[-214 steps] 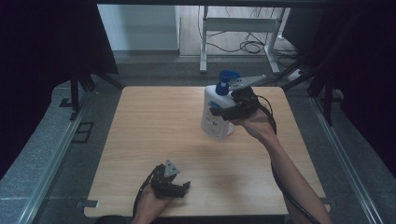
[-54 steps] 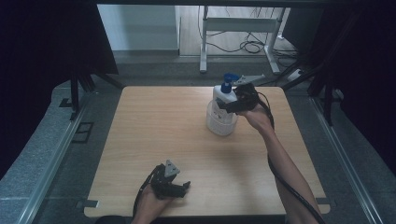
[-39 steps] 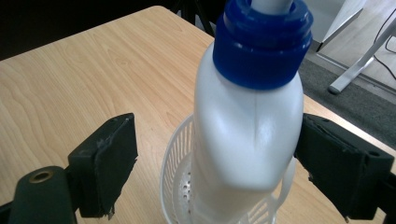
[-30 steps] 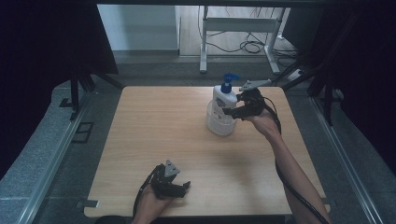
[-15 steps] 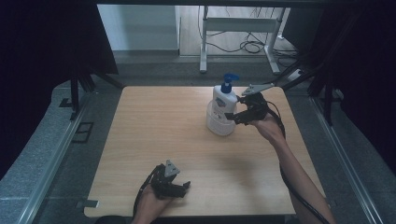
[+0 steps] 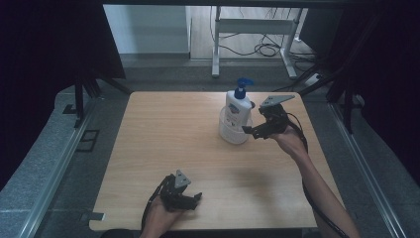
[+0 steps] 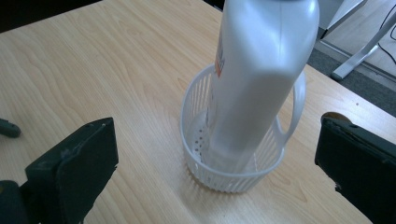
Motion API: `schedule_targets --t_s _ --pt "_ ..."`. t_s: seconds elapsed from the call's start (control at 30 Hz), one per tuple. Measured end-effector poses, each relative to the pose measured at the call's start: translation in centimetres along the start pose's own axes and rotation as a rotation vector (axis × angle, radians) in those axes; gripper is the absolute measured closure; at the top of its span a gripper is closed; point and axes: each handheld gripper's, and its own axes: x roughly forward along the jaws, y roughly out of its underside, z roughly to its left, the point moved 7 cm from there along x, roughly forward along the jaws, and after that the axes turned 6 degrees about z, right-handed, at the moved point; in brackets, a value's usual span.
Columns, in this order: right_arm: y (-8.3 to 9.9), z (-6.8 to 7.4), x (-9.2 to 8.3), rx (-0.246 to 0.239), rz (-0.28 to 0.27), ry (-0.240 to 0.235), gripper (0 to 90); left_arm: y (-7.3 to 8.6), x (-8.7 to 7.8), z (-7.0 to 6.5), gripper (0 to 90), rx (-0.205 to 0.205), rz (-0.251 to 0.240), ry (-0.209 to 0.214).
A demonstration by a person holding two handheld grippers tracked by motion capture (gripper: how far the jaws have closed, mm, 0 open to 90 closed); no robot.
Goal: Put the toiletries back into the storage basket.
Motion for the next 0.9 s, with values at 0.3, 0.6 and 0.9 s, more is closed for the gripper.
schedule_targets --t_s 0.3,0.6,0.9 --pt "1.3 0.6 -0.4 -0.011 0.011 -0.009 0.0 0.0 0.0 0.0 11.9 -0.002 -0.002 0.001" --pt "2.9 1.4 -0.7 -0.02 0.016 -0.02 0.0 0.0 0.0 0.0 11.9 -0.003 -0.003 0.001" --pt "4.1 2.1 -1.1 -0.024 0.019 -0.025 0.0 0.0 0.0 0.0 11.9 -0.004 -0.003 0.001"
